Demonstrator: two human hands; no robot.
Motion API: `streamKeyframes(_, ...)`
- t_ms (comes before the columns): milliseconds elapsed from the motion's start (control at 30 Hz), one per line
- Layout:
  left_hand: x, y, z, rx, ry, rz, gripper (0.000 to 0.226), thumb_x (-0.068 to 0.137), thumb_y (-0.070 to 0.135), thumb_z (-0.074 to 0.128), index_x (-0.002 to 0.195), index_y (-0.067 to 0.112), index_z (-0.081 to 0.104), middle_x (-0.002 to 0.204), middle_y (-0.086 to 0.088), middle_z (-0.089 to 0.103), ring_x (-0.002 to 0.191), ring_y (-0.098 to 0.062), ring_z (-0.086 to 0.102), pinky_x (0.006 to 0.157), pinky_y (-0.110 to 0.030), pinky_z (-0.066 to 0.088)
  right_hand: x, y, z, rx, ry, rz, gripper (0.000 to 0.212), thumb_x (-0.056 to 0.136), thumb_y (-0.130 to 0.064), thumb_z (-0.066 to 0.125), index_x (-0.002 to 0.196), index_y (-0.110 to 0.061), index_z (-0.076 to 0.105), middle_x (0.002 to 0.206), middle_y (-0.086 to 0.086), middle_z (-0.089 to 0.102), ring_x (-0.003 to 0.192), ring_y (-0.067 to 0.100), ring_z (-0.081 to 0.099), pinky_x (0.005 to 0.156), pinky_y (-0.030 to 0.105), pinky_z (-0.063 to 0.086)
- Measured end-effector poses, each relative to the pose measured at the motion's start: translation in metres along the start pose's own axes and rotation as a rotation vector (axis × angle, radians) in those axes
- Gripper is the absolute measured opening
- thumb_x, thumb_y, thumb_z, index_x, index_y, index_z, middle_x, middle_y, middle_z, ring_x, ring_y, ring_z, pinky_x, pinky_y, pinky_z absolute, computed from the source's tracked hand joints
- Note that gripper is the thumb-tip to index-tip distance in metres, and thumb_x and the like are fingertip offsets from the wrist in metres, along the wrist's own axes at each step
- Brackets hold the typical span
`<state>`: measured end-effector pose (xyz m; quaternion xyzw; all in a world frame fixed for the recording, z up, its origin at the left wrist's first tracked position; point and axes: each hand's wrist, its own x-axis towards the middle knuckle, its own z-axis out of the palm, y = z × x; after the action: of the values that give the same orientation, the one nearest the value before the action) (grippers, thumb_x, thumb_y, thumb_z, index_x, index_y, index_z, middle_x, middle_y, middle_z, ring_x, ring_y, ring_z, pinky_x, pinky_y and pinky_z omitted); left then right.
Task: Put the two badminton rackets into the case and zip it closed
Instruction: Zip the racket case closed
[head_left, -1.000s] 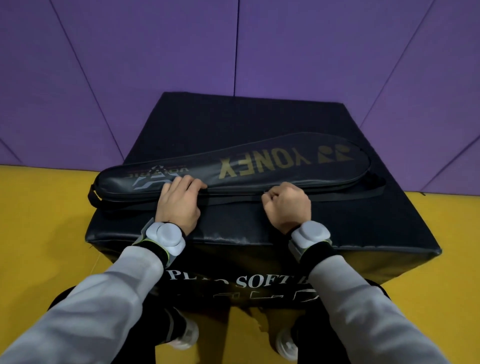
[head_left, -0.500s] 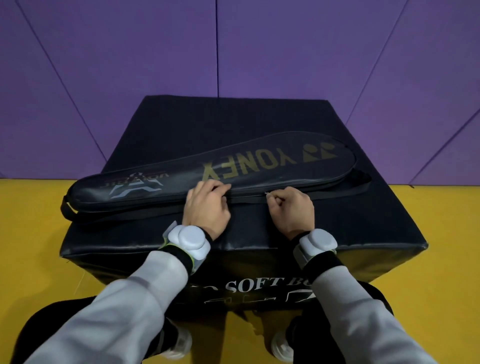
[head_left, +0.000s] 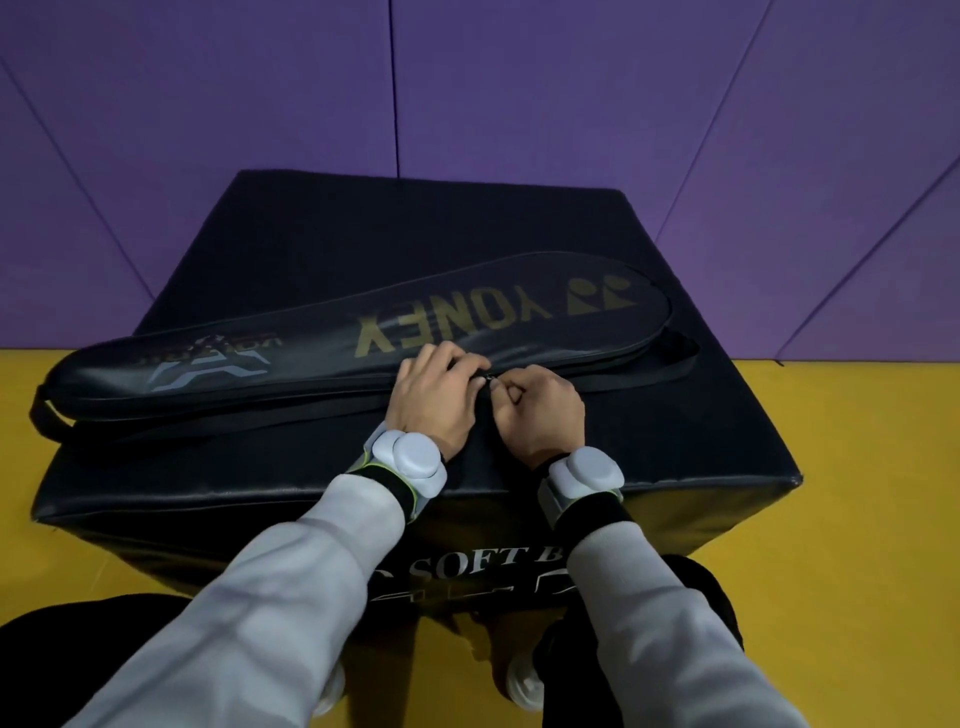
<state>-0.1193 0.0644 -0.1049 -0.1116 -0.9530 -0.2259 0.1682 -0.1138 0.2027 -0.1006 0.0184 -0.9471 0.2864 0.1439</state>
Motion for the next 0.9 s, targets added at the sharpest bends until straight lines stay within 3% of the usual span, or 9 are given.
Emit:
streamKeyframes(167, -0.002, 0.001, 0.0, -0.004, -0.012, -0.019, 0.025, 0.104, 0.024, 0.049, 0.121, 0.021, 0.067, 0.11, 0.002, 0.059, 0.109, -0.021, 0.05, 0.094, -0.033, 0.035, 0.0, 0.002, -0.006, 0.037, 0.001, 0.046, 0.03, 0.088, -0.027, 0.062, 0.059, -0.022, 0.057, 0.068, -0.004, 0.056, 0.068, 0.021, 0.055, 0.065, 0.032, 0.046)
streamKeyframes(300, -0.002, 0.0, -0.001, -0.029, -0.024, -0.022, 0.025, 0.105, 0.023, 0.049, 0.121, 0.019, 0.067, 0.109, 0.001, 0.059, 0.108, -0.021, 0.05, 0.096, -0.036, 0.036, 0.003, 0.02, -0.021, 0.007, -0.004, 0.04, 0.025, 0.089, -0.03, 0.062, 0.068, -0.018, 0.07, 0.076, 0.0, 0.067, 0.075, 0.025, 0.061, 0.069, 0.035, 0.049)
streamKeyframes(400, -0.002, -0.002, 0.001, -0.05, -0.029, -0.015, 0.024, 0.104, 0.02, 0.049, 0.12, 0.017, 0.067, 0.108, -0.001, 0.058, 0.107, -0.021, 0.049, 0.097, -0.036, 0.036, 0.005, 0.042, -0.037, -0.044, 0.053, 0.056, 0.024, 0.088, -0.027, 0.065, 0.068, -0.015, 0.071, 0.074, 0.002, 0.066, 0.073, 0.028, 0.06, 0.065, 0.036, 0.05)
streamKeyframes(500, -0.001, -0.003, 0.002, -0.079, -0.022, -0.013, 0.021, 0.103, 0.017, 0.052, 0.117, 0.014, 0.068, 0.106, -0.002, 0.057, 0.105, -0.024, 0.05, 0.096, -0.037, 0.037, 0.009, 0.062, -0.053, -0.096, 0.117, 0.079, 0.04, 0.087, -0.023, 0.064, 0.051, -0.016, 0.049, 0.063, -0.001, 0.053, 0.062, 0.027, 0.051, 0.058, 0.032, 0.039)
streamKeyframes(600, -0.001, -0.006, 0.004, -0.068, -0.011, -0.016, 0.019, 0.102, 0.016, 0.054, 0.114, 0.013, 0.068, 0.105, -0.004, 0.058, 0.104, -0.025, 0.05, 0.094, -0.037, 0.037, 0.015, 0.075, -0.065, -0.158, 0.114, 0.089, 0.052, 0.09, -0.024, 0.061, 0.048, -0.025, 0.031, 0.066, -0.004, 0.052, 0.064, 0.024, 0.047, 0.06, 0.029, 0.033)
streamKeyframes(767, 0.001, -0.003, 0.008, -0.076, -0.004, -0.009, 0.018, 0.101, 0.016, 0.055, 0.113, 0.013, 0.069, 0.105, -0.004, 0.059, 0.103, -0.026, 0.05, 0.093, -0.037, 0.036, 0.023, 0.092, -0.075, -0.196, 0.144, 0.229, 0.029, 0.091, -0.028, 0.057, 0.067, -0.014, 0.066, 0.074, 0.002, 0.061, 0.067, 0.027, 0.046, 0.061, 0.029, 0.035)
streamKeyframes(900, 0.002, -0.003, 0.008, -0.061, -0.017, -0.002, 0.017, 0.102, 0.016, 0.054, 0.113, 0.013, 0.067, 0.107, -0.003, 0.059, 0.104, -0.026, 0.049, 0.094, -0.038, 0.037, 0.033, 0.1, -0.08, -0.183, 0.144, 0.345, 0.026, 0.088, -0.03, 0.055, 0.068, -0.017, 0.065, 0.067, -0.005, 0.053, 0.064, 0.028, 0.044, 0.056, 0.028, 0.03)
